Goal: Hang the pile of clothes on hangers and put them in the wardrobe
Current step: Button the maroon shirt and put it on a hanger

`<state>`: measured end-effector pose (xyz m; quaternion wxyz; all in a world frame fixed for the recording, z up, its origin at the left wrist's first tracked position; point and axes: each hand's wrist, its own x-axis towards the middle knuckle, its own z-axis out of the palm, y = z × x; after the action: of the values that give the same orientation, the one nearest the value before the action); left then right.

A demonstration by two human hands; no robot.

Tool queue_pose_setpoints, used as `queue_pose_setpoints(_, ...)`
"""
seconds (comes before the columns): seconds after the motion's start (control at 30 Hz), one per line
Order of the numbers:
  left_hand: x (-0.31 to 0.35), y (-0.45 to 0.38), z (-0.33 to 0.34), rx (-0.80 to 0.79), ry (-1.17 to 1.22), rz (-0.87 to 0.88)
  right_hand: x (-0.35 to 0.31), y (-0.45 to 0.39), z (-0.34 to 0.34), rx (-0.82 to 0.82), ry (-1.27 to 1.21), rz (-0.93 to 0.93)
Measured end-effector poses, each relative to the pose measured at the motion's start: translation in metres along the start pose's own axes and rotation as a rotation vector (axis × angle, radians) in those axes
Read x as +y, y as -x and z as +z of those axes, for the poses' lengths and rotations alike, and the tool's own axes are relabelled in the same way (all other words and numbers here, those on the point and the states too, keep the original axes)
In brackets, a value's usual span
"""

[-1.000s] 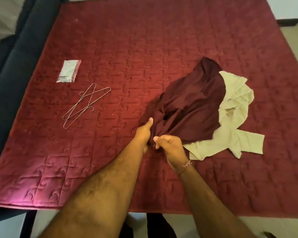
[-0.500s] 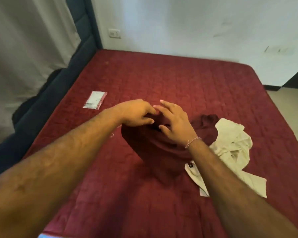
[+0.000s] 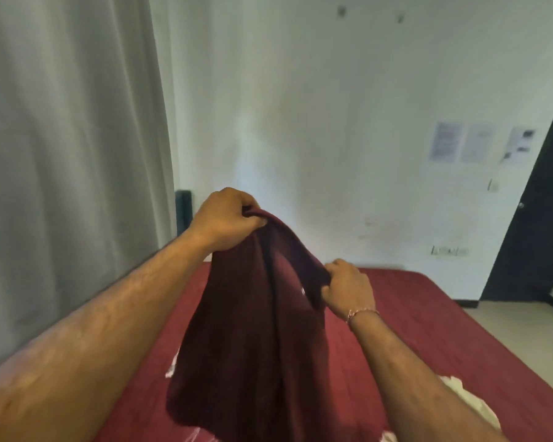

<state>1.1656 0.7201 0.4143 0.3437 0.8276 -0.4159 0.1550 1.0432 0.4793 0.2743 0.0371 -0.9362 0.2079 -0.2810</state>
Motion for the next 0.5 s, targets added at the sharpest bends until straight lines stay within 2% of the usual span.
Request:
queue_pose_setpoints(0.1, -0.012, -0.007, -0.041, 0.147, -0.108, -0.055, -0.006, -0.008, -0.023, 0.053, 0.225, 0.002)
queue_pose_setpoints(0.17, -0.02, -0.009, -0.062, 0.209, -0.186, -0.058, -0.005, -0.016, -0.039, 0.078, 0.233, 0.039)
queue_pose_setpoints(0.23, -0.025, -0.011, -0.076, 0.207, -0.248, -0.04, -0.005, -0.025, -0.055, 0.115, 0.195, 0.098)
queue_pose_setpoints(0.3, -0.031, -0.011, -0.086, 0.17, -0.28, -0.01, -0.007, -0.031, -0.066, 0.149, -0.02, 0.177)
queue_pose_setpoints(0.37, -0.044, -0.007, -0.09, 0.111, -0.297, -0.015, -0.01, -0.027, -0.074, 0.089, -0.505, 0.213)
queue_pose_setpoints(0.43, -0.064, 0.0, -0.092, 0.13, -0.231, -0.091, -0.011, -0.016, -0.081, 0.01, -0.936, 0.163)
queue_pose_setpoints(0.5, -0.084, 0.01, -0.09, 0.204, -0.056, -0.214, -0.012, -0.004, -0.09, -0.108, -1.0, 0.02)
